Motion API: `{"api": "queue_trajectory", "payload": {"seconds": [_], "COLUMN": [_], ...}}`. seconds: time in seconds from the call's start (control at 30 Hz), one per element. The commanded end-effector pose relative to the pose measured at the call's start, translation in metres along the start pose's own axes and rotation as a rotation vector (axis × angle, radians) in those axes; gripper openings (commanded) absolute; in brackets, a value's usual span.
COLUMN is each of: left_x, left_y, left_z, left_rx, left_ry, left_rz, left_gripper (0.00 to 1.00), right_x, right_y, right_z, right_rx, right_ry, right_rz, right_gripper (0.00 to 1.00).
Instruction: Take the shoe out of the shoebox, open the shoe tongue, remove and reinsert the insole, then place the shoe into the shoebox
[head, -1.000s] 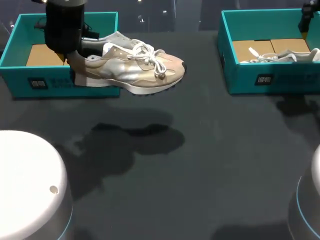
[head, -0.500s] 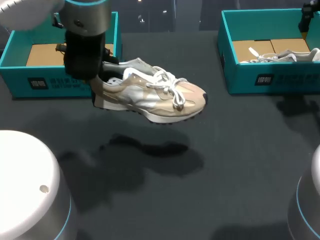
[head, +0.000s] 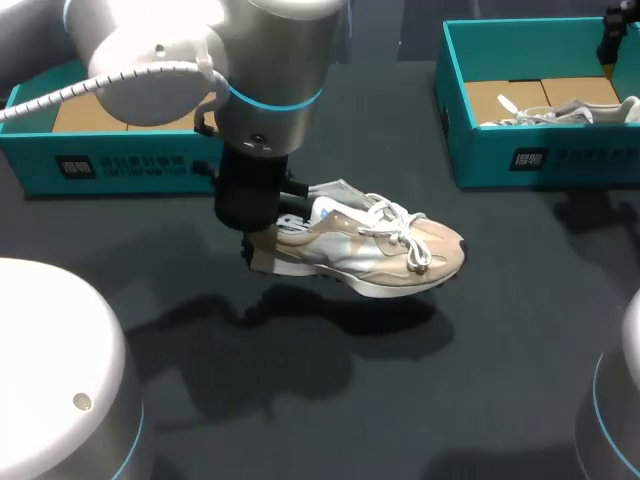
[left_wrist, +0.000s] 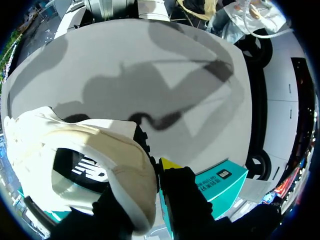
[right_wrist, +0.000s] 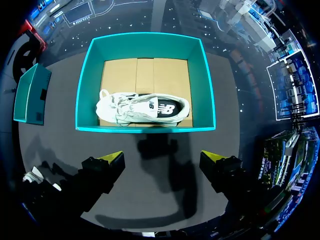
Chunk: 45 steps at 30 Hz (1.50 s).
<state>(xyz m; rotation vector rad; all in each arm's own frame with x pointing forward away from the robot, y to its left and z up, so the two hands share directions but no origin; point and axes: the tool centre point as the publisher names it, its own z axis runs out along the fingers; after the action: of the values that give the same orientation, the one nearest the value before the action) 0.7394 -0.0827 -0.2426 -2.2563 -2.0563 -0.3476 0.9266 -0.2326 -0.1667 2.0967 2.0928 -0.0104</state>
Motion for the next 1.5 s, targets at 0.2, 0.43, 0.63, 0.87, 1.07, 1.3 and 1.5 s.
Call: {"api": "queue_trajectory", "payload": {"seconds": [0.2, 0.43, 0.63, 0.87, 1.07, 1.3, 1.5], "left_x": [-0.007, -0.022, -0.043, -0.062, -0.069, -0.078, -0.079], "left_y": [0.001, -0.005, -0.016, -0.015, -0.016, -0.013, -0.011], "left_z": [0.003, 0.030, 0.061, 0.092, 0.109, 0.122, 0.128], "left_rx": [0.001, -0.011, 0.005, 0.033, 0.010, -0.006, -0.005], "left_ry": [-0.006, 0.043, 0.048, 0.086, 0.088, 0.081, 0.073], "left_rz": [-0.002, 0.003, -0.003, -0.036, -0.047, -0.066, -0.069], "left_gripper": [0.00, 0.00, 0.00, 0.00, 0.00, 0.00, 0.00], "right_x": [0.000, 0.000, 0.000, 0.000, 0.000, 0.000, 0.000], "right_y": [0.000, 0.000, 0.000, 0.000, 0.000, 0.000, 0.000], "right_z": [0.000, 0.000, 0.000, 0.000, 0.000, 0.000, 0.000], "right_rx": [0.001, 0.001, 0.001, 0.001, 0.001, 0.001, 0.001], "right_ry": [0.001, 0.001, 0.001, 0.001, 0.001, 0.001, 0.001], "right_rz": [0.000, 0.000, 0.000, 0.000, 0.000, 0.000, 0.000], "right_gripper": [1.00, 1.00, 1.00, 1.00, 1.00, 1.00, 1.00]}}
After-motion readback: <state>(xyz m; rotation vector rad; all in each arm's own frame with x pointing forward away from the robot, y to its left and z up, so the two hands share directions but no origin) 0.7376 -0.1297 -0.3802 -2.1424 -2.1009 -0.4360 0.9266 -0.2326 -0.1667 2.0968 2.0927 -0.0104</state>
